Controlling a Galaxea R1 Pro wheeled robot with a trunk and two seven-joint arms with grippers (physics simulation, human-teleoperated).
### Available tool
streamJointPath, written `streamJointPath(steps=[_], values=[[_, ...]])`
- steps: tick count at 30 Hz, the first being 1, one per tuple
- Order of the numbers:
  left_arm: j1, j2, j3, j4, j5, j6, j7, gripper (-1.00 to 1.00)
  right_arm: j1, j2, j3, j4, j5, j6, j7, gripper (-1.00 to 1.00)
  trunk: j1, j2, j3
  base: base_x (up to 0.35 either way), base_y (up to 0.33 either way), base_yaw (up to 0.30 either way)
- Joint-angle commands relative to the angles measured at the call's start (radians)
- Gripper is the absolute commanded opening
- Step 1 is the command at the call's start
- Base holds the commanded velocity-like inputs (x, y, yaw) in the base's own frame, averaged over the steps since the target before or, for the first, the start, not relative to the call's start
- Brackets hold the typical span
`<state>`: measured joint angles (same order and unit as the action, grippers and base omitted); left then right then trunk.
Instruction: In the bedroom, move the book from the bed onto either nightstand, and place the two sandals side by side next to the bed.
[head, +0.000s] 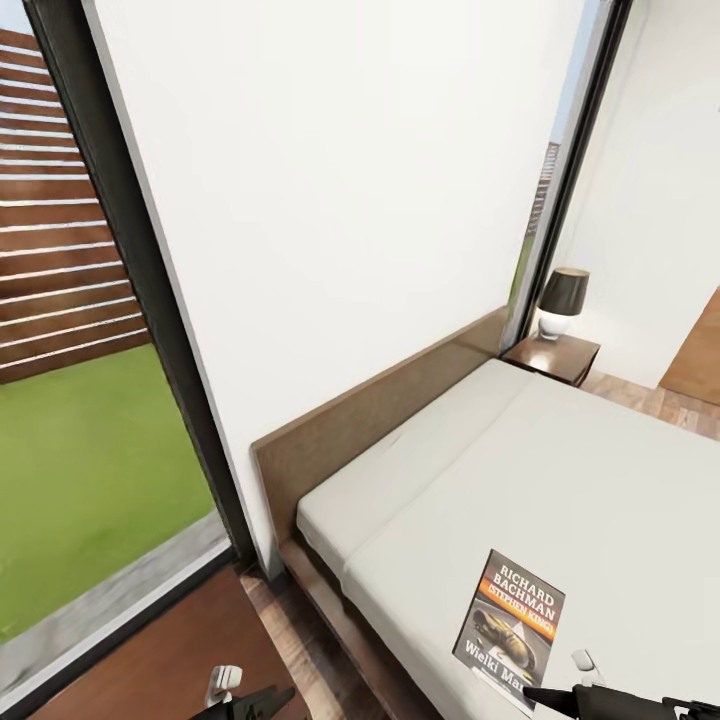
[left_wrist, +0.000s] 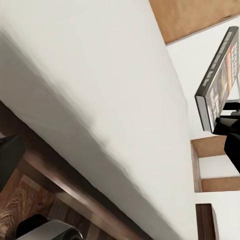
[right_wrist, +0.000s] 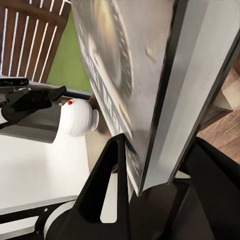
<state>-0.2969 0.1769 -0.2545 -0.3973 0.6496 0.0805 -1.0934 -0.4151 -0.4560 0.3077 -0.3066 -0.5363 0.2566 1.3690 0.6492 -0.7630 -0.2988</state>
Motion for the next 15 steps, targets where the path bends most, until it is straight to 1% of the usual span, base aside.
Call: streamJointPath(steps=[1, 15], values=[[-0.001, 0.001, -0.006, 0.000, 0.010, 0.009, -0.002, 1.00, -0.001, -0.001, 0.007, 0.000, -0.010, 0.010, 0.002, -1.00, 0.000, -0.001, 0.000, 0.000, 0.000, 0.000], [-0.001, 0.001, -0.006, 0.000, 0.010, 0.009, -0.002, 1.00, -0.001, -0.001, 0.007, 0.000, -0.010, 0.010, 0.002, -1.00, 0.000, -0.001, 0.023, 0.000, 0.000, 0.000]])
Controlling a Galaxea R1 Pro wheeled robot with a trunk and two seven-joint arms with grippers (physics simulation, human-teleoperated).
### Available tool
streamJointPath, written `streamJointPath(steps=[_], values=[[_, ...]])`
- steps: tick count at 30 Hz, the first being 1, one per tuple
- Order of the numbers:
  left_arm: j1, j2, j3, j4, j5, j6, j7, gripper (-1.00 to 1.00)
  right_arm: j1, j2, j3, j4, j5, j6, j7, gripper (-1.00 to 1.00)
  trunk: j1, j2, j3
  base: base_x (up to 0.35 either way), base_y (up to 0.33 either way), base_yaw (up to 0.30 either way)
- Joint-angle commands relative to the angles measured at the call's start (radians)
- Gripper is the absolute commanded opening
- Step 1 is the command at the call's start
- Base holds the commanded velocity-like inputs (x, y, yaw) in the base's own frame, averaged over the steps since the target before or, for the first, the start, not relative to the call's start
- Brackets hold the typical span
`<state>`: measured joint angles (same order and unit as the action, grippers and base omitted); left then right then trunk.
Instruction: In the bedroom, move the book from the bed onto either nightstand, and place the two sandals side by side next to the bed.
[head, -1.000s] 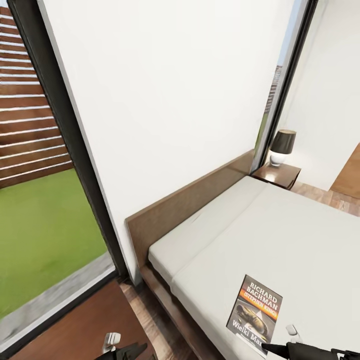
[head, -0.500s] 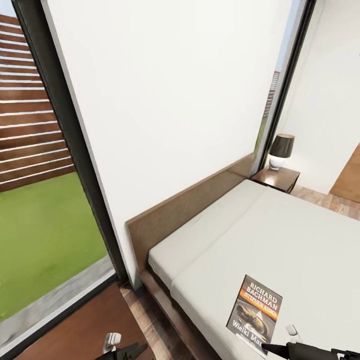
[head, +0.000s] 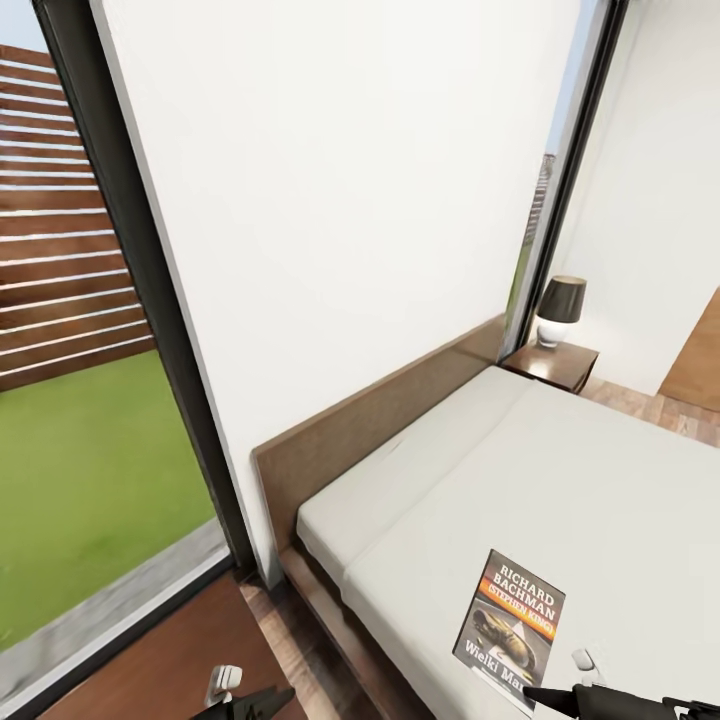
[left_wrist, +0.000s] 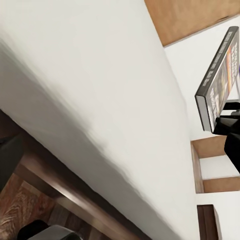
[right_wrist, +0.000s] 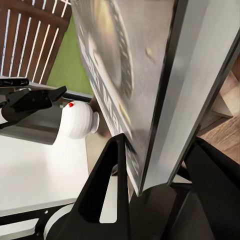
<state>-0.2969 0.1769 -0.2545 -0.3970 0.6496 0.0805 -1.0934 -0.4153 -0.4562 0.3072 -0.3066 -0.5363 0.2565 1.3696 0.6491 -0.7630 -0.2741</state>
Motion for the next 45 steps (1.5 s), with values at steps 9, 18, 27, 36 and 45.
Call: streamJointPath(steps=[9, 18, 27, 36, 45], values=[[-0.001, 0.001, -0.006, -0.001, 0.010, 0.009, -0.002, 1.00, -0.001, -0.001, 0.008, 0.000, -0.010, 0.010, 0.002, -1.00, 0.000, -0.001, 0.013, 0.000, 0.000, 0.000], [-0.001, 0.001, -0.008, -0.001, 0.010, 0.009, -0.002, 1.00, -0.001, -0.001, 0.008, -0.001, -0.010, 0.010, 0.003, -1.00, 0.000, -0.001, 0.028, 0.000, 0.000, 0.000], [-0.001, 0.001, -0.008, 0.000, 0.010, 0.009, -0.002, 1.00, -0.001, -0.001, 0.007, 0.000, -0.010, 0.010, 0.002, -1.00, 0.000, -0.001, 0.043, 0.000, 0.000, 0.000], [-0.001, 0.001, -0.008, -0.001, 0.010, 0.009, -0.002, 1.00, -0.001, -0.001, 0.008, -0.001, -0.010, 0.010, 0.001, -1.00, 0.000, -0.001, 0.052, 0.000, 0.000, 0.000], [-0.001, 0.001, -0.008, 0.000, 0.010, 0.009, -0.002, 1.00, -0.001, -0.001, 0.007, -0.002, -0.010, 0.010, 0.002, -1.00, 0.000, -0.001, 0.053, 0.000, 0.000, 0.025]])
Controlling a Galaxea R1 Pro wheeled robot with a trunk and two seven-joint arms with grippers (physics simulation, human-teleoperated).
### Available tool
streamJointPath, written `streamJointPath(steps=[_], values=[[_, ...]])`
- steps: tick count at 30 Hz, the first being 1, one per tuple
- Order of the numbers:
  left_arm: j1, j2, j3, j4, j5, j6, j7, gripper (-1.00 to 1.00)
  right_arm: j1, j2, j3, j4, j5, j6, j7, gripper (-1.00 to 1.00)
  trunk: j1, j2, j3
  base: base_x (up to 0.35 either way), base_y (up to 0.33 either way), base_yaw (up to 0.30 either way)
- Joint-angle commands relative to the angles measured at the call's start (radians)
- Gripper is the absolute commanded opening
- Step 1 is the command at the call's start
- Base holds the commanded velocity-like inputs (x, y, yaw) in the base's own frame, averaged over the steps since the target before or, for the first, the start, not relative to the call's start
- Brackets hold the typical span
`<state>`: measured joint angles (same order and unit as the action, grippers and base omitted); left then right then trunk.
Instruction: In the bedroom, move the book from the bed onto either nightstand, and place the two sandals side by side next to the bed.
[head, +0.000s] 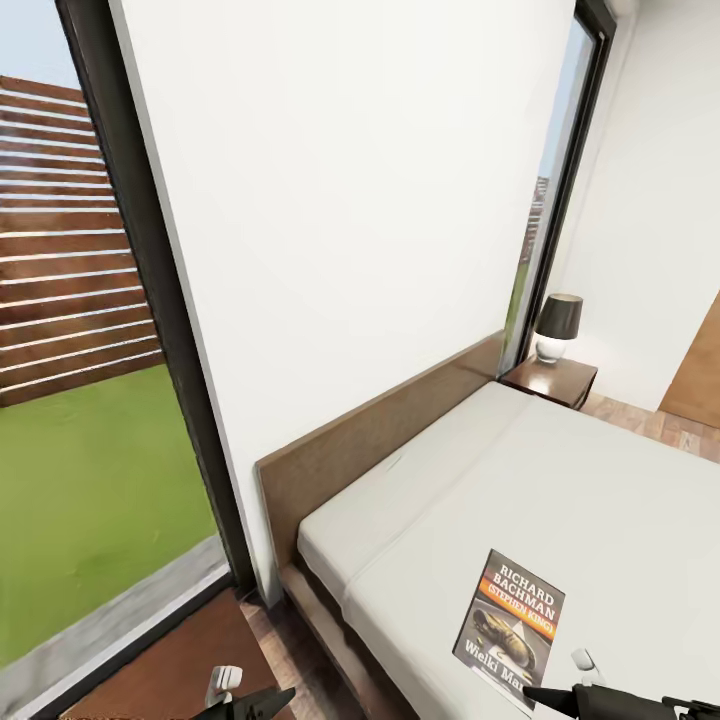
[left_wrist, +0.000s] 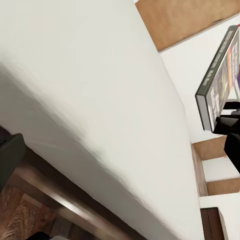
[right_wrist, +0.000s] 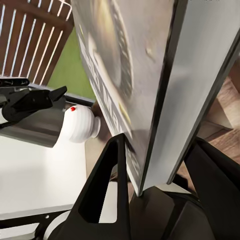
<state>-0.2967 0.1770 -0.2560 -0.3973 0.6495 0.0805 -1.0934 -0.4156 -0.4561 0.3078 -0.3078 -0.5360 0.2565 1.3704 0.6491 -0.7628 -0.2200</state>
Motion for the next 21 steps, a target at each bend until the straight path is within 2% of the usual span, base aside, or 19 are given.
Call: streamJointPath(steps=[1, 21], values=[[-0.001, 0.001, -0.006, 0.000, 0.010, 0.008, -0.002, 1.00, -0.001, -0.001, 0.007, 0.000, -0.010, 0.010, 0.002, -1.00, 0.000, -0.001, -0.001, 0.000, 0.000, 0.209], [-0.001, 0.001, -0.006, 0.000, 0.010, 0.008, -0.002, 1.00, -0.001, -0.001, 0.007, -0.001, -0.010, 0.010, 0.002, -1.00, 0.000, -0.001, -0.001, 0.000, 0.000, 0.284]])
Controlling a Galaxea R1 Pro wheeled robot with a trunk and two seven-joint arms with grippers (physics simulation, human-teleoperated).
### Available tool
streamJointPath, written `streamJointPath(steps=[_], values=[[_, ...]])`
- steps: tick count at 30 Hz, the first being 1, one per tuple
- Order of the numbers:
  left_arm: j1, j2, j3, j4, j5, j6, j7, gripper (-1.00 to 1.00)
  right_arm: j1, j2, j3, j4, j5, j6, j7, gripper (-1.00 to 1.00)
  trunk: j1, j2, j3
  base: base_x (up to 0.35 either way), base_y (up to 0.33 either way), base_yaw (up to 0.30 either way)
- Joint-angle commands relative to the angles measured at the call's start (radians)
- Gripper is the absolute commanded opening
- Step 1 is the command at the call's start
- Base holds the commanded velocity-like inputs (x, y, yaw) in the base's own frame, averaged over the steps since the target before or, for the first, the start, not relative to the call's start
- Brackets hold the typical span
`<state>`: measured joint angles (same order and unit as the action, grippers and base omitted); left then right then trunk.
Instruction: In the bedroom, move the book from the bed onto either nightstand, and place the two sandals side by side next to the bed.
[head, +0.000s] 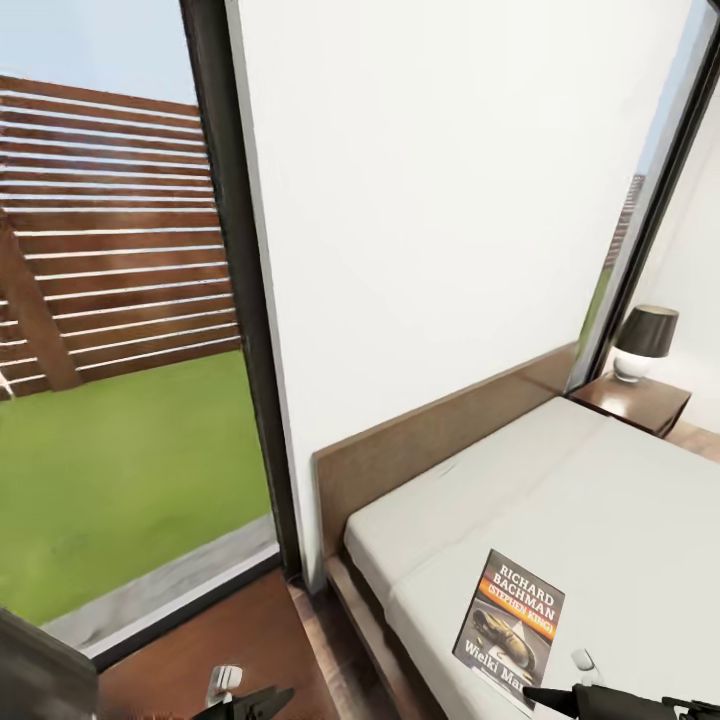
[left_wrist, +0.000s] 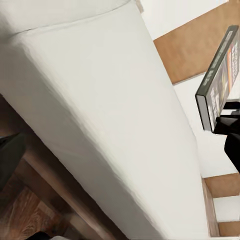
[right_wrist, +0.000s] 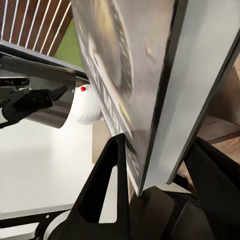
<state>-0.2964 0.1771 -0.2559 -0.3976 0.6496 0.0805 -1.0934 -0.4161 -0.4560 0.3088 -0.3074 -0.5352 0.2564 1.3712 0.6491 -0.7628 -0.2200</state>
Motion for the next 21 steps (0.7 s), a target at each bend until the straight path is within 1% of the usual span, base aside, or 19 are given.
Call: streamJointPath(steps=[1, 21], values=[[-0.001, 0.001, -0.006, 0.000, 0.010, 0.008, -0.002, 1.00, 0.000, -0.001, 0.006, -0.001, -0.011, 0.011, 0.002, -1.00, 0.000, -0.001, -0.001, 0.000, 0.000, 0.292], [-0.001, -0.001, -0.006, 0.000, 0.010, 0.008, -0.001, 1.00, 0.000, -0.001, 0.006, -0.001, -0.011, 0.012, 0.002, -1.00, 0.000, -0.001, -0.001, 0.000, 0.000, 0.292]])
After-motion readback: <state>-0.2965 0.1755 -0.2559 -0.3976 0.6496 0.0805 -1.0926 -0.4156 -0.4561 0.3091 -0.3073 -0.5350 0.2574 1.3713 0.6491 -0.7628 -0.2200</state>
